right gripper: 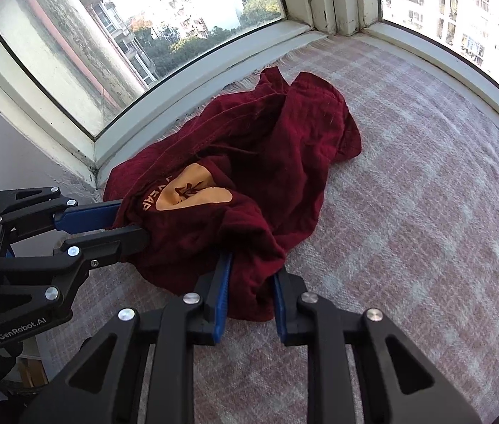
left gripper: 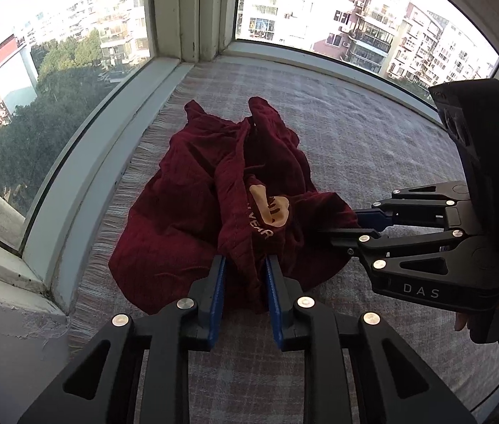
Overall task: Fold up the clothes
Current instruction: 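Move both grippers to the crumpled red shorts and grasp its waistband edge, then lift the red shorts with both grippers and shake them out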
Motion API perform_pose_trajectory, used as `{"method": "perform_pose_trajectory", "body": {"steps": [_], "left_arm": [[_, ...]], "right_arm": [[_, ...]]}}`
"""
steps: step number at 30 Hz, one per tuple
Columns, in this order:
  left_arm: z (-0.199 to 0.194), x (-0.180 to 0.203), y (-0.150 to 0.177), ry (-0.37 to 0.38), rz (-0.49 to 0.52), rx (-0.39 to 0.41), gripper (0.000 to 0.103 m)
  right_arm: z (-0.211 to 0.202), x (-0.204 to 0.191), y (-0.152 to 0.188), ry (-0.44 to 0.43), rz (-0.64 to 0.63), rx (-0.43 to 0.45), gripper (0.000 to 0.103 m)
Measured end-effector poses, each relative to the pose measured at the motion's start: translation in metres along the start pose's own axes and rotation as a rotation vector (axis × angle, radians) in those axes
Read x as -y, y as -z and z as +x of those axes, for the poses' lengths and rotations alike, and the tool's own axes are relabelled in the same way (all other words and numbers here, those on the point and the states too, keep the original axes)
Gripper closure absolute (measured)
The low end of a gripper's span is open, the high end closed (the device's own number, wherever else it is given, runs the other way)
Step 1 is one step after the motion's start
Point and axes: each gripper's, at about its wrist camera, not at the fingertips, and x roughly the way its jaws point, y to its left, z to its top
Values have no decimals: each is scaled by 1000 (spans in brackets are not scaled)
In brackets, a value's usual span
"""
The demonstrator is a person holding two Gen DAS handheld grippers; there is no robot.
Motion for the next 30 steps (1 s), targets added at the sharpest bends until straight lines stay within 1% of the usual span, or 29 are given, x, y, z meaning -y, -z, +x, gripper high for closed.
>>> {"method": "perform_pose_trajectory", "body": {"steps": [2, 6, 10, 12, 14, 16, 17, 18, 19, 20, 21, 26, 30], "left_arm": [[-3, -2, 0, -2, 3, 13, 94], [-7, -9, 0, 34, -23, 34, 95], [-12, -8, -1, 26, -15, 55, 95], [-13, -8, -2, 25, -14, 61, 95], [-13, -8, -3, 23, -17, 65, 95], [-13, -8, -4, 18, -12, 66, 95], [-13, -8, -4, 18, -12, 66, 95], [-13, -8, -4, 19, -11, 67, 95], [-13, -8, -4, 18, -10, 67, 95], [-13, -8, -4, 19, -8, 66, 95], [-13, -7, -4, 18, -7, 67, 95], [-16, -9, -5, 19, -16, 83, 96], [-26, -10, -9, 19, -22, 113, 96]], "right_arm": [[0, -1, 0, 5, 2, 0, 81], [-3, 2, -1, 11, 23, 9, 81], [-9, -2, -2, -7, -24, 37, 80], [-10, -3, -2, -27, -50, 41, 59], [-9, -1, -2, -3, -44, 36, 59], [-8, 4, -4, -19, -3, 21, 66], [-8, 6, -4, -8, 5, 26, 80], [-8, 7, -4, 4, 13, 31, 86], [-8, 8, -4, 14, 15, 36, 87], [-9, 7, -4, 20, 9, 41, 94], [-9, 5, -4, 22, 7, 41, 97], [-16, 9, -6, 4, 62, 50, 99], [-36, 3, -9, 22, 37, 98, 99]]}}
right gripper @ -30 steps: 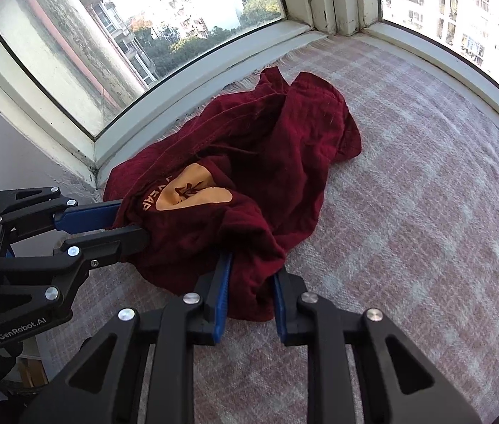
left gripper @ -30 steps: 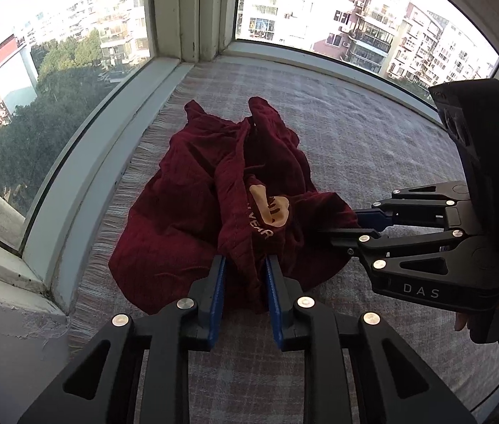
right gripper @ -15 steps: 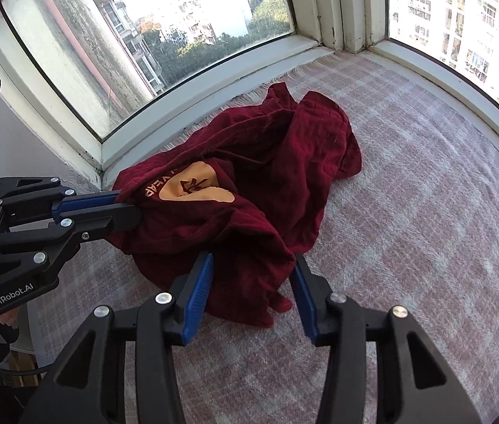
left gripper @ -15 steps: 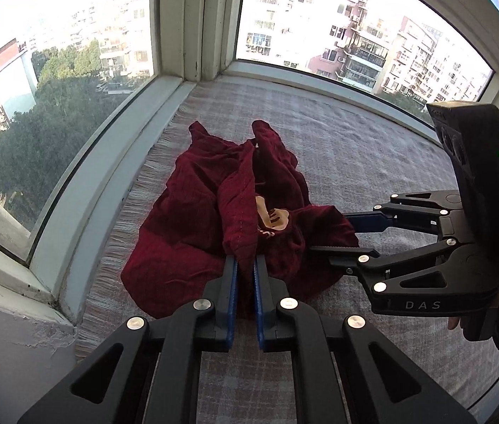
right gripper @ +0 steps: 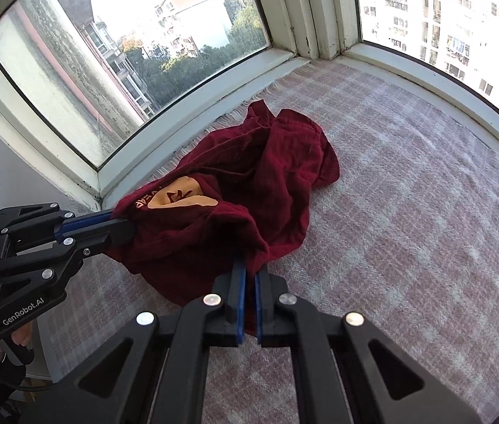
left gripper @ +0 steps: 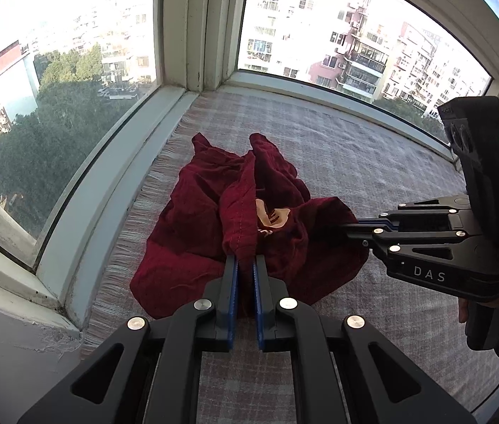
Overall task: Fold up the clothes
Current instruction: 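Lift the red shorts with both grippers and shake them out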
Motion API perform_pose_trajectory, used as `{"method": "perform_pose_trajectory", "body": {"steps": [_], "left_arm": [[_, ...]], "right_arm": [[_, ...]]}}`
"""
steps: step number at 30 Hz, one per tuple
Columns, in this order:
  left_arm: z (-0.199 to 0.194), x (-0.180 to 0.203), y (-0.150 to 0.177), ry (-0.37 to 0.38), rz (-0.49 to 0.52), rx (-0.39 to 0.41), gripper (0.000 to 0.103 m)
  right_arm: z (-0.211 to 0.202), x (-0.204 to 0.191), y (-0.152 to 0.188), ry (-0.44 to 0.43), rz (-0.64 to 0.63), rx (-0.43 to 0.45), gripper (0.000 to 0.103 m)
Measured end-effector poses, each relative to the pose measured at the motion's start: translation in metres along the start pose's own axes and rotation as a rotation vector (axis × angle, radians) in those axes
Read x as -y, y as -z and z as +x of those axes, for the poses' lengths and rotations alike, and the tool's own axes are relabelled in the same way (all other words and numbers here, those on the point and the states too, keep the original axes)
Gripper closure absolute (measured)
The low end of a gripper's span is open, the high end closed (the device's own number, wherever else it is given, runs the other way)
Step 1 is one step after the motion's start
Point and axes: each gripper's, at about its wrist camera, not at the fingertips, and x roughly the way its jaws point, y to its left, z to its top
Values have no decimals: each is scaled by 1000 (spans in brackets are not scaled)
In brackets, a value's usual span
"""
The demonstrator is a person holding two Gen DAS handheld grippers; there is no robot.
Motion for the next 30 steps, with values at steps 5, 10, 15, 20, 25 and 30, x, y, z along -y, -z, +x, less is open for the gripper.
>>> {"method": "perform_pose_trajectory", "body": {"steps": [5, 10, 15, 20, 25, 30], "left_arm": [[-32, 7, -17, 15, 11, 83, 96], [-102, 29, -36, 40, 67, 235, 97], [-173, 57, -35, 96, 132, 354, 97], [-232, 91, -23, 164, 206, 429, 97], [-287, 123, -16, 256, 280, 483, 97], [-298, 149, -23, 350, 334, 444, 96]], "right_arm": [[-43, -11, -10, 23, -29, 82, 99], [-132, -28, -10, 63, -45, 237, 99], [-231, -44, 15, 134, -39, 369, 100], [-316, -69, 54, 224, -56, 457, 100], [-381, -95, 85, 329, -102, 489, 100], [-416, -91, 101, 404, -87, 505, 100]]}}
